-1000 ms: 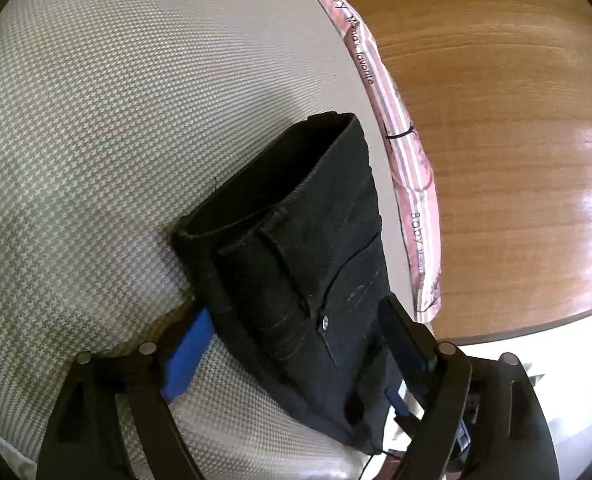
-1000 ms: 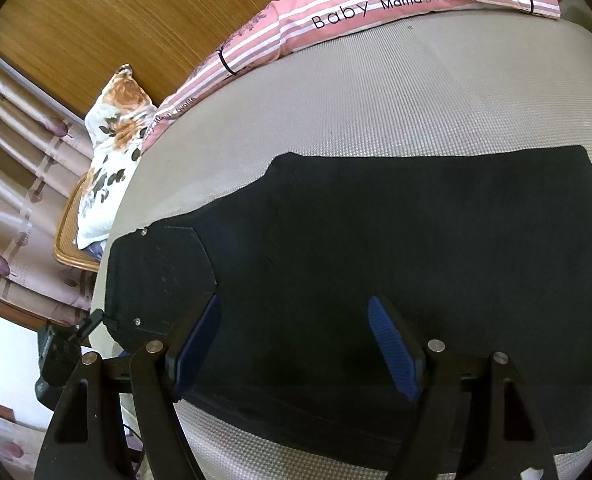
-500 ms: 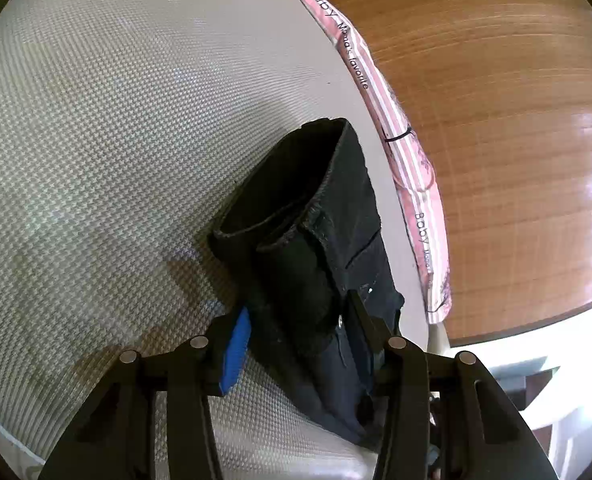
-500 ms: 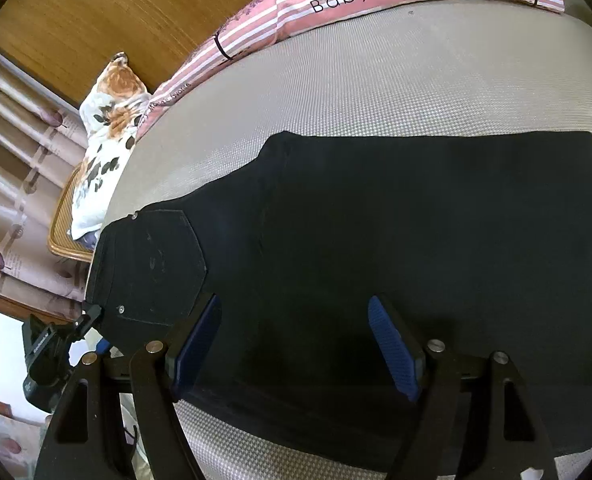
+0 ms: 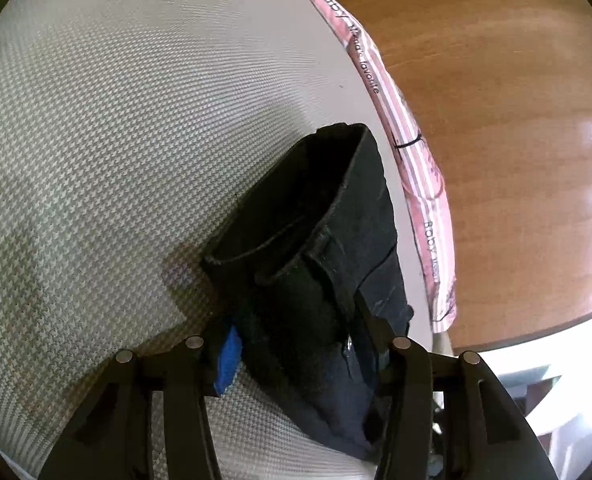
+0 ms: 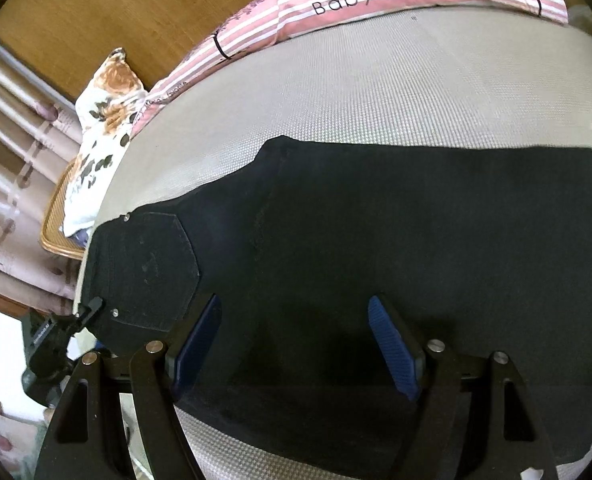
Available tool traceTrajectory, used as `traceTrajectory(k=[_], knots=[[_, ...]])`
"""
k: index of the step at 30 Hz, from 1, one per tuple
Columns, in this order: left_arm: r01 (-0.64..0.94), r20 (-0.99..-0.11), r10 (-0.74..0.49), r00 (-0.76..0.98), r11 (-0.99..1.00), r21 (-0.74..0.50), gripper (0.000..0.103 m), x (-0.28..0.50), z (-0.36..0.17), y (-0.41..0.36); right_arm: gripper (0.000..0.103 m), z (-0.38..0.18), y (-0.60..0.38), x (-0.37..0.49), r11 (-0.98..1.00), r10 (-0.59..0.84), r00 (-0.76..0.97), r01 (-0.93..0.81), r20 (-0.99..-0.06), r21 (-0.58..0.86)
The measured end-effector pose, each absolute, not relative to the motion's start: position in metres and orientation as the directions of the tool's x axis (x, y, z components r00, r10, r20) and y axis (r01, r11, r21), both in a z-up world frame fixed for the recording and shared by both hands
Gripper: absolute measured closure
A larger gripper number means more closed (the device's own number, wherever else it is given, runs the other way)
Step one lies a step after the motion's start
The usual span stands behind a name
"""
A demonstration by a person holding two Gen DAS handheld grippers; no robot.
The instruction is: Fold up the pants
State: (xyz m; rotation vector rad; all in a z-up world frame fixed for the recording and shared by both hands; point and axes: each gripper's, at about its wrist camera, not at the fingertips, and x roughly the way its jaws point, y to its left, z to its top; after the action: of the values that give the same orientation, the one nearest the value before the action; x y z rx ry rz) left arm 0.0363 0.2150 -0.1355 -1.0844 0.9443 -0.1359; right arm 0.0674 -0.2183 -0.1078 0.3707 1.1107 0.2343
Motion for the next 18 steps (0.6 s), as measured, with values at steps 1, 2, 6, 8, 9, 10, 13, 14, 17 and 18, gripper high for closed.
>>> traceTrajectory(k=[1,2,6,8,9,10,13,14,17,18], knots=[[-0.335,-0.592,-0.518,0.618,0.507,-0.794,0.054,0.036,-0.135,0.214,0.029,-0.108,-0.219,0.068,0.917,0.362,0.429,-0.004,-0.828,0.399],[-0.337,-0.596,-0.513,0.618,0.513,-0.79,0.056,0.036,-0.135,0.214,0.029,-0.108,-0.219,0.068,0.919,0.359,0.429,-0.006,-0.829,0.395],[-0.34,-0.625,-0.489,0.609,0.551,-0.762,0.065,0.035,-0.133,0.213,0.029,-0.105,-0.22,0.069,0.925,0.349,0.437,-0.017,-0.829,0.38],[-0.335,-0.643,-0.468,0.606,0.583,-0.74,0.067,0.036,-0.129,0.21,0.029,-0.102,-0.221,0.068,0.929,0.338,0.448,-0.02,-0.827,0.369],[-0.334,-0.649,-0.462,0.605,0.592,-0.733,0.068,0.035,-0.128,0.209,0.029,-0.101,-0.222,0.068,0.933,0.328,0.455,-0.017,-0.828,0.36],[-0.331,-0.654,-0.454,0.606,0.603,-0.725,0.069,0.035,-0.125,0.207,0.029,-0.099,-0.224,0.068,0.935,0.321,0.462,-0.015,-0.827,0.354],[-0.308,-0.668,-0.429,0.608,0.649,-0.696,0.071,0.037,-0.115,0.201,0.029,-0.094,-0.233,0.067,0.945,0.29,0.484,-0.006,-0.826,0.328],[-0.298,-0.672,-0.421,0.609,0.663,-0.686,0.072,0.037,-0.111,0.199,0.029,-0.091,-0.237,0.068,0.949,0.274,0.494,0.0,-0.825,0.315],[-0.28,-0.67,-0.413,0.617,0.68,-0.677,0.073,0.037,-0.101,0.195,0.029,-0.087,-0.257,0.069,0.961,0.215,0.515,0.038,-0.83,0.272],[-0.271,-0.668,-0.409,0.622,0.688,-0.673,0.074,0.038,-0.095,0.192,0.029,-0.087,-0.264,0.07,0.967,0.185,0.522,0.057,-0.833,0.25]])
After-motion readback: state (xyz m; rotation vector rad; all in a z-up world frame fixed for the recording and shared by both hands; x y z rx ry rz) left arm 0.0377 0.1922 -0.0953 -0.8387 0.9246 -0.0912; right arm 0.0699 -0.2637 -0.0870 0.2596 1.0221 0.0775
